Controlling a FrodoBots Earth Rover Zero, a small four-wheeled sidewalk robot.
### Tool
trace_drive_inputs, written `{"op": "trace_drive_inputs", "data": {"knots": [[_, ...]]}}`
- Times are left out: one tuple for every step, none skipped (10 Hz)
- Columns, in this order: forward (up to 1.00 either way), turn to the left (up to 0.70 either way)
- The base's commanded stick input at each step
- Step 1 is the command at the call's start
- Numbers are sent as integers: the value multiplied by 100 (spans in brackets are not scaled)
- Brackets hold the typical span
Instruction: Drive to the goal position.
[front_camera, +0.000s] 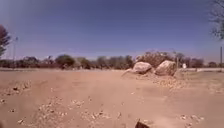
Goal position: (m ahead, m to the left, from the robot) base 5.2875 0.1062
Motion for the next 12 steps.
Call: {"op": "trace_drive_inputs", "data": {"knots": [[50,0],[50,0],[50,0],[50,0],[50,0],[50,0],[50,0],[50,0],[50,0],[50,0],[50,0],[50,0]]}}
